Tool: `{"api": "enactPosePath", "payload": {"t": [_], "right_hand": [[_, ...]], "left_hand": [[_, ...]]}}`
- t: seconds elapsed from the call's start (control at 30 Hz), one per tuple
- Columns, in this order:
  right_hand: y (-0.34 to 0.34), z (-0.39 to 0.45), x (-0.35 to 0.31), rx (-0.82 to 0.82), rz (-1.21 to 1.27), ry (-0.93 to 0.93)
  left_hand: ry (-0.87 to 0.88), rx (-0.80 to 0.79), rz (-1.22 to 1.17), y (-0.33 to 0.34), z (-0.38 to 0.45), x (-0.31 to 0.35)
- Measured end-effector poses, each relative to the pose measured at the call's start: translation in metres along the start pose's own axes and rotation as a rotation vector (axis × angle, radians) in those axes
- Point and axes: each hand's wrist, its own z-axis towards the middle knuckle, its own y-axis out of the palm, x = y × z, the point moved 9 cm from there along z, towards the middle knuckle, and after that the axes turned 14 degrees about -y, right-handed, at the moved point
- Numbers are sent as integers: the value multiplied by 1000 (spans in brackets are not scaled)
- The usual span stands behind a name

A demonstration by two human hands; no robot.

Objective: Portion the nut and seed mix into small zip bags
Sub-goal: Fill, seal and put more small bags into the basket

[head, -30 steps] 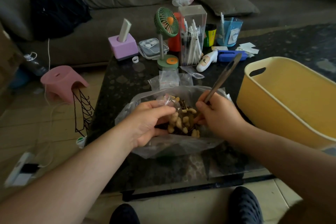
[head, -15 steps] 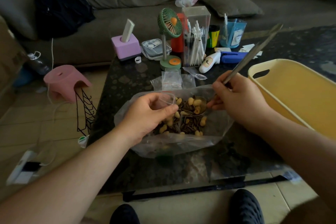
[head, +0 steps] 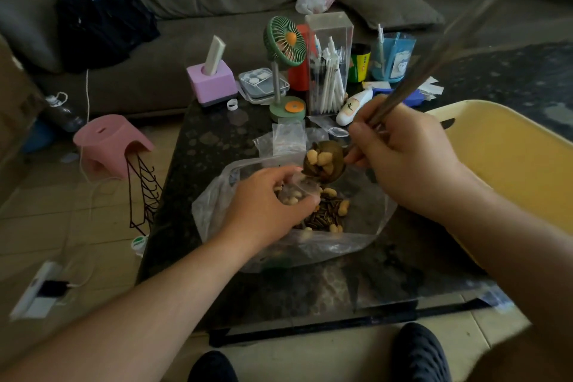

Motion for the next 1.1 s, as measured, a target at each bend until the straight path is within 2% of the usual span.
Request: {"api": "enactPosePath", "payload": {"t": [0.23,0.47,0.97,1.1], "right_hand": [[13,8,-18,-67,-314,-271],[24,5,-30,-92,-365,-419],[24,1,-33,-45,-329,-508],[22,2,-23,-41,-296,-467]], "left_hand": [[-38,16,-30,7,3,4],[-51,33,-26,7,5,4],[-51,63,-40,3,7,1],[-49,41,-61,4,9,0]]}}
